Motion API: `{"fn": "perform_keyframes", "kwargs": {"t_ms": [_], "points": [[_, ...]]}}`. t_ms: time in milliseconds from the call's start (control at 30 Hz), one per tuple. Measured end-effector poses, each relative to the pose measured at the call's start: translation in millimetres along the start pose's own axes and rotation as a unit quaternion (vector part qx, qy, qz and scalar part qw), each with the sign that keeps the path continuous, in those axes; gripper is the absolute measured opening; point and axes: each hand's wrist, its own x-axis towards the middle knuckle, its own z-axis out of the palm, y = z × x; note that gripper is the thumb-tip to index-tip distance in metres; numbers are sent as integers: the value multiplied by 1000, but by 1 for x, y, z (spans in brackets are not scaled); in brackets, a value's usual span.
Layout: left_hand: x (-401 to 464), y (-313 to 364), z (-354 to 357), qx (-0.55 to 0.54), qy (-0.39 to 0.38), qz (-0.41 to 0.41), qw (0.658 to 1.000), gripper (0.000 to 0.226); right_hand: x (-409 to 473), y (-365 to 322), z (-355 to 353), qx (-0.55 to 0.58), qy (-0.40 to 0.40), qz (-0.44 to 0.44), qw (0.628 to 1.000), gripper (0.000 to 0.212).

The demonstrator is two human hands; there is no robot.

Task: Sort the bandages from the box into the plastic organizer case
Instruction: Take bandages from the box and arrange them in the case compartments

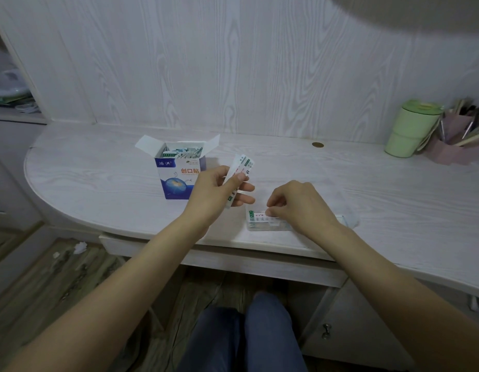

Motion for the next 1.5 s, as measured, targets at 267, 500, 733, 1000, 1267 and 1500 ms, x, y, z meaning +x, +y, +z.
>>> {"fn": "perform_keyframes", "kwargs": {"t_ms": [267,500,733,1000,1267,1500], "points": [[-2,-1,1,38,-49,21,998,11,-7,-1,-20,241,86,-23,966,19],[-4,5,13,61,-114,44,991,19,-9,-6,-30,335,109,-7,936,13],[0,4,20,68,-49,28,996,30,-11,11,-34,344,122,23,931,13],[6,4,23,61,45,40,996,24,-14,26,-26,294,73,90,949,8],[5,1,20,74,17,48,996,27,-8,21,-7,152,43,79,984,4],[6,-2,19,93,-6,58,994,26,-5,17,-5,50,26,6,998,5]]}}
